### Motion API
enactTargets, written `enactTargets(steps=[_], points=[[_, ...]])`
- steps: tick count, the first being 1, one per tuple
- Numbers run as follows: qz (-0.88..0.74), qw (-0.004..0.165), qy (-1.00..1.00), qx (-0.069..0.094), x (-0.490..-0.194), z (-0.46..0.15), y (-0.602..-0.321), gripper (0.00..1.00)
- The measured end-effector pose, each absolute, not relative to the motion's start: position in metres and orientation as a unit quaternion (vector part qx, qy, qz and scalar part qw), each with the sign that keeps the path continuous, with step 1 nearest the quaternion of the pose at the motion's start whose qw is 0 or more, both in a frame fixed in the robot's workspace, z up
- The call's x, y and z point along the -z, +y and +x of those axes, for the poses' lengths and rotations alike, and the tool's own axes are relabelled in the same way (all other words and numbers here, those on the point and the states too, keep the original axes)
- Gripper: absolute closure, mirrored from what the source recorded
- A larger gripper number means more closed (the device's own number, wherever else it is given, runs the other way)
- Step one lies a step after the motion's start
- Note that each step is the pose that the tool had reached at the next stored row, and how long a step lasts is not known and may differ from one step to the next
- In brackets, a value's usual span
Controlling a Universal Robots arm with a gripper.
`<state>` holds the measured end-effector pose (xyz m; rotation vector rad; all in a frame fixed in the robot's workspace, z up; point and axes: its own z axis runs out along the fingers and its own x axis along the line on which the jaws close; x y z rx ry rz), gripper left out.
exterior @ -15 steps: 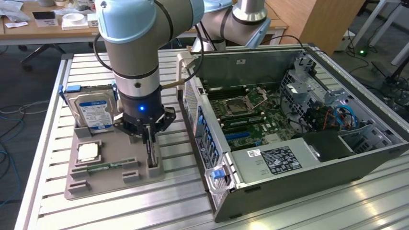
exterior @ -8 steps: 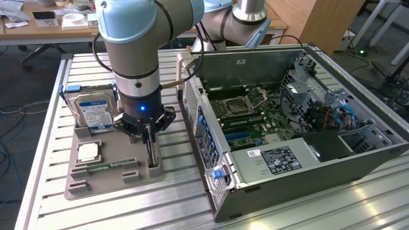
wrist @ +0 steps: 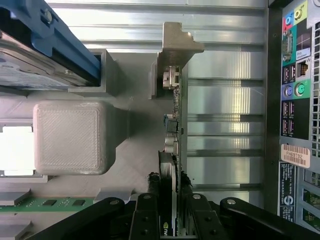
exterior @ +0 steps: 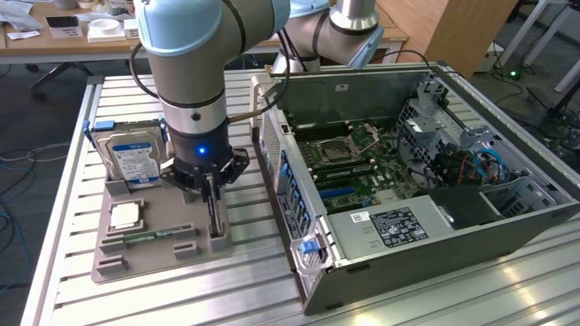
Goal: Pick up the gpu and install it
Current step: 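Pick up the gpu and move the gpu toward the slot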
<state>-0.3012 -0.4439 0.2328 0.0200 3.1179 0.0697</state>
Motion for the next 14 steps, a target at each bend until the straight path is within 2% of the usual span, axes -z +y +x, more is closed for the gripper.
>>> enactTargets(steps=[14], points=[[0.006, 0.011, 1.000, -0.022, -0.266, -0.301, -0.444, 0.74]])
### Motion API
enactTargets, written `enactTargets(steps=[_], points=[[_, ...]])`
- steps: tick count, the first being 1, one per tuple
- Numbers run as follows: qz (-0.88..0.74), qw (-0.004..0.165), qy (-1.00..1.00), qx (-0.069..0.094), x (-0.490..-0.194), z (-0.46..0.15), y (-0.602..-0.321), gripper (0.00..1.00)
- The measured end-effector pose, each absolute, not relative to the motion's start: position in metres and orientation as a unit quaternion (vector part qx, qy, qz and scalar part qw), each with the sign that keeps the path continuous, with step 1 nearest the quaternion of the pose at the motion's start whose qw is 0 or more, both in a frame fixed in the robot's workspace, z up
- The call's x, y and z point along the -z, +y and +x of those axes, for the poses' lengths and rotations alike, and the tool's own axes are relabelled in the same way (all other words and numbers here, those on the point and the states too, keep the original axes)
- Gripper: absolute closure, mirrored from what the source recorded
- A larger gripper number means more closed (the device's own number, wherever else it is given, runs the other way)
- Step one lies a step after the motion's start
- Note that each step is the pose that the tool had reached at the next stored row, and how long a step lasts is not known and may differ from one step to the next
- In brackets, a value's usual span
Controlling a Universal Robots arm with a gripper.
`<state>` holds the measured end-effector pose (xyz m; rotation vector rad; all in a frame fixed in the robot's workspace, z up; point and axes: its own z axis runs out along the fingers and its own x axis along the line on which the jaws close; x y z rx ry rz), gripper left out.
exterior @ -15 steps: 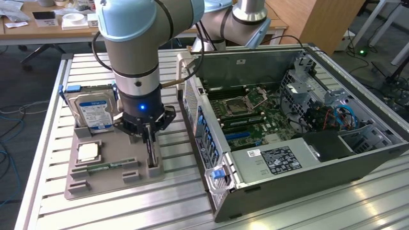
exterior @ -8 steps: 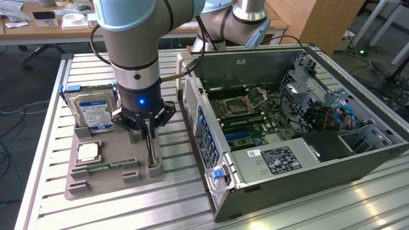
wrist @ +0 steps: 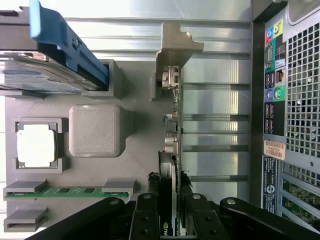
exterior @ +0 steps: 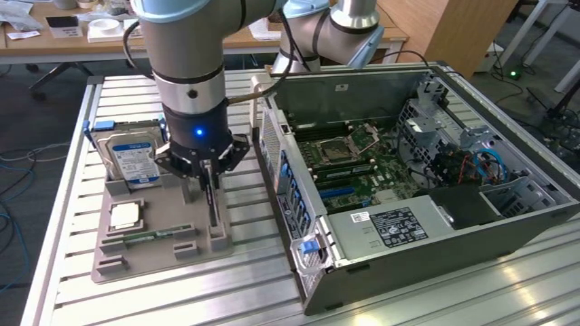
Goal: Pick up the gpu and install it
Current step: 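Pick up the gpu and move the gpu toward the slot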
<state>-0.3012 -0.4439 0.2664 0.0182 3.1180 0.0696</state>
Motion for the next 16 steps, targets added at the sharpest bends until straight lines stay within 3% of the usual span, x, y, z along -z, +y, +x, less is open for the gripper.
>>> enactTargets(steps=[16], points=[[0.006, 0.011, 1.000, -0.022, -0.315, -0.301, -0.444, 0.74]])
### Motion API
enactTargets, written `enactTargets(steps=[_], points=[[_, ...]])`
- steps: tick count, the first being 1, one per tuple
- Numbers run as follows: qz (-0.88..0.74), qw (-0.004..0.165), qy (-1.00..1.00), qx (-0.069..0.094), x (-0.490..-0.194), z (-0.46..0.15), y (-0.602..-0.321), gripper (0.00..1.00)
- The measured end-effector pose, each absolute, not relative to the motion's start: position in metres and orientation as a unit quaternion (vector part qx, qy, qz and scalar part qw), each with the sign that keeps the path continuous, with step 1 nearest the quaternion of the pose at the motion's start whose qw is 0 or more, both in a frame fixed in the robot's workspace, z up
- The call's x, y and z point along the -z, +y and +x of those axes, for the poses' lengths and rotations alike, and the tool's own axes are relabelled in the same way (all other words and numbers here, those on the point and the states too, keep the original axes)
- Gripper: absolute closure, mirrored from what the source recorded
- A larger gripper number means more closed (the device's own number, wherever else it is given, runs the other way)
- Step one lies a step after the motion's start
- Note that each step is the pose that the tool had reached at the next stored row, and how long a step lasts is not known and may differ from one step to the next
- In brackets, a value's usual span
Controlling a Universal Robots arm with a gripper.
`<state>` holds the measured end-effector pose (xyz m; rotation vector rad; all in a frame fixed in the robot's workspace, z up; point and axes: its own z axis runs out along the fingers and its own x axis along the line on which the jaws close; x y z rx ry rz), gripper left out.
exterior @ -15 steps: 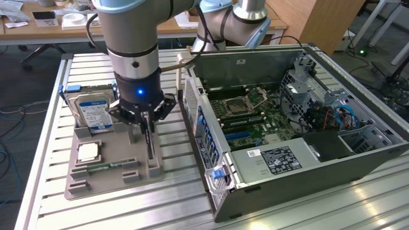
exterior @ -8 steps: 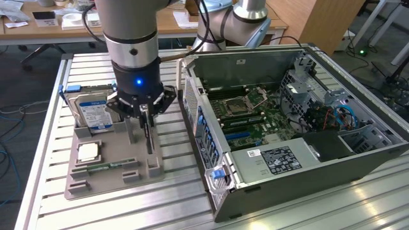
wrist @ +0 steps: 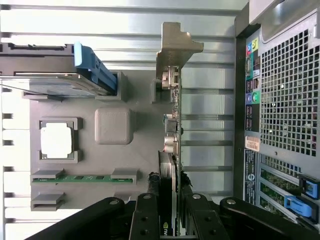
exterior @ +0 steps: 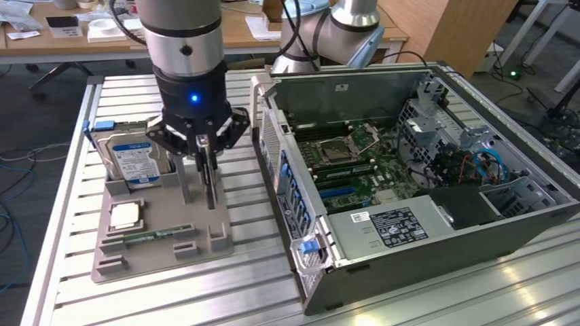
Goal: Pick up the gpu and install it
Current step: 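Pick up the gpu and move the gpu toward the slot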
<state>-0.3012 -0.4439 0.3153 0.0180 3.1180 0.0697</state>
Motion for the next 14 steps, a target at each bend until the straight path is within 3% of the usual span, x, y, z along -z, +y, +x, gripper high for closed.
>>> enactTargets(steps=[14], points=[[0.006, 0.011, 1.000, -0.022, -0.361, -0.301, -0.444, 0.74]])
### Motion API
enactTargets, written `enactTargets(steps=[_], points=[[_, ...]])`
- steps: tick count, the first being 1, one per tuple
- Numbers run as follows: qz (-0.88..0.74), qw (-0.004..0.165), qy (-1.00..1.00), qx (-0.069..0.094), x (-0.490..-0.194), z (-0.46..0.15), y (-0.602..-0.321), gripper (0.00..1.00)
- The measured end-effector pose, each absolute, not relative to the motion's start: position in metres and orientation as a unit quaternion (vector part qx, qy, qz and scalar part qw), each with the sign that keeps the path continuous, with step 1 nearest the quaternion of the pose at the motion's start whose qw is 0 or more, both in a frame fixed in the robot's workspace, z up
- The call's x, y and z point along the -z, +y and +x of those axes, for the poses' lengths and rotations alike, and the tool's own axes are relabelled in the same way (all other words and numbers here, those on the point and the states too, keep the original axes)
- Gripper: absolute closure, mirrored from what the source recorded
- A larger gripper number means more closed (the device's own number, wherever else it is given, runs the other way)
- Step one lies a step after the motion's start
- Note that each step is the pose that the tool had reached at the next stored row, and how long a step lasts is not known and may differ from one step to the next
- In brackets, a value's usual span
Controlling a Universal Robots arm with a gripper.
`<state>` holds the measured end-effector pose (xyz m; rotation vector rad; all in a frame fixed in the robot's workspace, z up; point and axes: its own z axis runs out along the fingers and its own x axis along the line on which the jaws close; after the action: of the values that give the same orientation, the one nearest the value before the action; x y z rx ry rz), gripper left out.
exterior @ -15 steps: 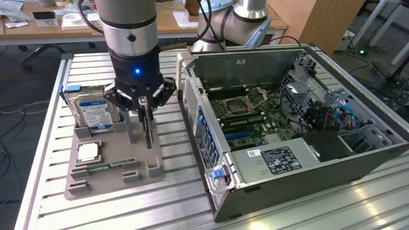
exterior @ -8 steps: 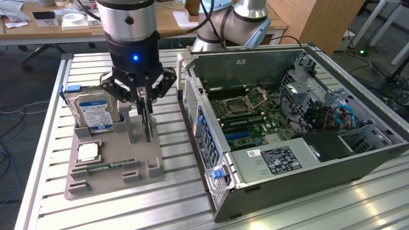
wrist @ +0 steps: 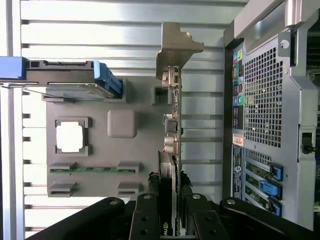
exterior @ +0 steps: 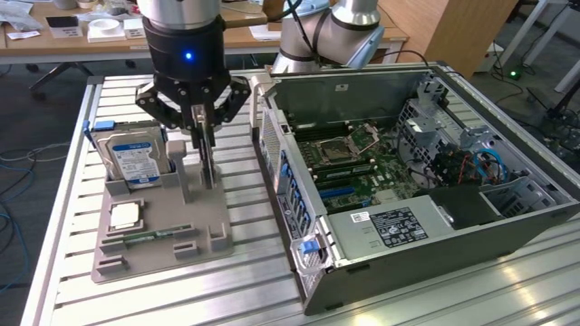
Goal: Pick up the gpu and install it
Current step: 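Pick up the gpu and move the gpu toward the slot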
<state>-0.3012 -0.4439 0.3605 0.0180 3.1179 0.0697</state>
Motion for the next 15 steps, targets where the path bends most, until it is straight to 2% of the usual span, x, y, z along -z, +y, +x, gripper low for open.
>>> enactTargets(steps=[15], points=[[0.006, 0.011, 1.000, -0.022, -0.397, -0.301, -0.444, 0.74]])
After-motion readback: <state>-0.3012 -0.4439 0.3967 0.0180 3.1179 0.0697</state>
